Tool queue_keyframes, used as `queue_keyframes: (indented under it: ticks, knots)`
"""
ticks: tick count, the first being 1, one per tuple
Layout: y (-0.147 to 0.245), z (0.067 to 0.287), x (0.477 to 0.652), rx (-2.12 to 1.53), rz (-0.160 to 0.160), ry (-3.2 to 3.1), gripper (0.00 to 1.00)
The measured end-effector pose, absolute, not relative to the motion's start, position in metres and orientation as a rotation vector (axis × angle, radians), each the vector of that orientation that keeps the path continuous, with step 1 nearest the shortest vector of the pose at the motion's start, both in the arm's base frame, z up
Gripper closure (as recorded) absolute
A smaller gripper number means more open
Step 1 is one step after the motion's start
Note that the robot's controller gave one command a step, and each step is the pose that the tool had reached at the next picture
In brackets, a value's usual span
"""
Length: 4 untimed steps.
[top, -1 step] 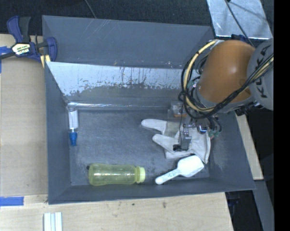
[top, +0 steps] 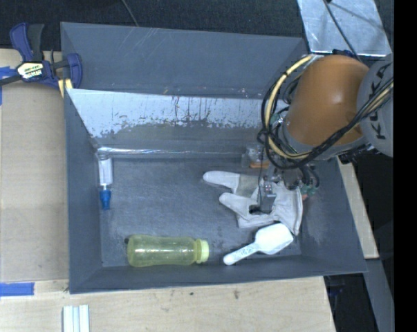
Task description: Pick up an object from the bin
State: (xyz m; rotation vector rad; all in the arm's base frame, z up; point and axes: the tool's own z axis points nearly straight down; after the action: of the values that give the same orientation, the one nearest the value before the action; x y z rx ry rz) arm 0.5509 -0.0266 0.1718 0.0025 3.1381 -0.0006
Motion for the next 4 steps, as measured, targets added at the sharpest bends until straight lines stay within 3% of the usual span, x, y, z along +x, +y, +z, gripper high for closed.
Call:
queue_keyframes:
  ticks: [1,2,4]
  knots:
    - [-0.026,0.122,0.57,-0.007,-0.001,3.131,0.0]
    - [-0.027,0.08,0.578,-0.075,0.0,3.141,0.0]
    - [-0.031,0.072,0.569,-0.02,0.001,3.137,0.0]
